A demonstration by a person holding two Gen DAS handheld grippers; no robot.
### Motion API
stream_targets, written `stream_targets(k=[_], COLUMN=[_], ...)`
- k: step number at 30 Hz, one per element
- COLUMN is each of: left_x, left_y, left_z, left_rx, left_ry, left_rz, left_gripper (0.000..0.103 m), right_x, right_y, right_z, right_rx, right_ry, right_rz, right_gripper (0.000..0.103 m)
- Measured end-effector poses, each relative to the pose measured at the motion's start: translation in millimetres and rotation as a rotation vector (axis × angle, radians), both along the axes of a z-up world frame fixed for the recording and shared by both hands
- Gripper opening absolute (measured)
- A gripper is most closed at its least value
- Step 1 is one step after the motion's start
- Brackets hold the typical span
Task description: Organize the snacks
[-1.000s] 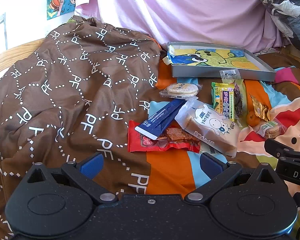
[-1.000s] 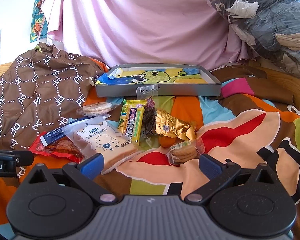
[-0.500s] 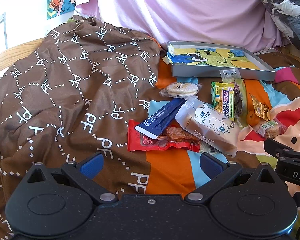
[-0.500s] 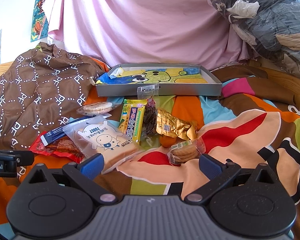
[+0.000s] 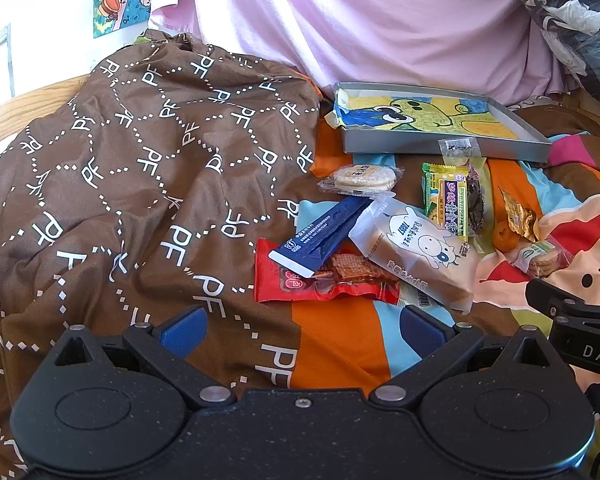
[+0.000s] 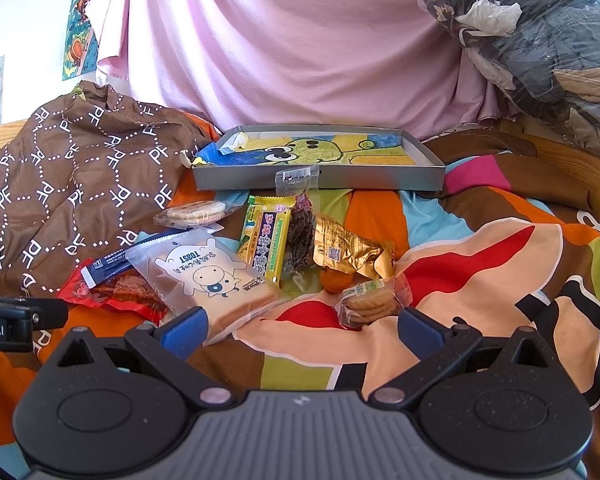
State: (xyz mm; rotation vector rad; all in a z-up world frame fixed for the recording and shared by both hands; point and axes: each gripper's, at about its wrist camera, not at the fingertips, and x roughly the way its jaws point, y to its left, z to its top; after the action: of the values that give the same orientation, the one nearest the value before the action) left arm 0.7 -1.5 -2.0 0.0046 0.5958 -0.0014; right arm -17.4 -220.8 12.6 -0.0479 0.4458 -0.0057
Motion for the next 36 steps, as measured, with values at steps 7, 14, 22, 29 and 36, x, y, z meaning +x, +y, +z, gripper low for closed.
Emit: stream_targets(k=[7,14,22,29,36], left_x=[2,17,53,74,86], left_y=[-3,-9,-13,-40,-68], left_z=[-4,5,16,15,3], left_rx=[0.019,0.064,0.034,0.148,0.243], left_ry=[0.008,0.025,0.076,0.057,0.052], left_rz=[-0.004,-0.064,-0.123,-0.228,-0.378], left_gripper=[0.102,0.102,0.102,0.102,0.102], right_x=[4,17,50,76,90], right_y=[-3,-10,-34,-41,-49], right_z=[1,10,17,0,-8], right_rx=[-0.010,-0.047,-0.114,-0.202,-0.225], right_ry=[0.024,0.025,0.048,0.079,0.132], right_rz=[0.020,0.054,0.101,0.153,0.202], right_gripper=[0.103,0.103,0.103,0.103,0.103])
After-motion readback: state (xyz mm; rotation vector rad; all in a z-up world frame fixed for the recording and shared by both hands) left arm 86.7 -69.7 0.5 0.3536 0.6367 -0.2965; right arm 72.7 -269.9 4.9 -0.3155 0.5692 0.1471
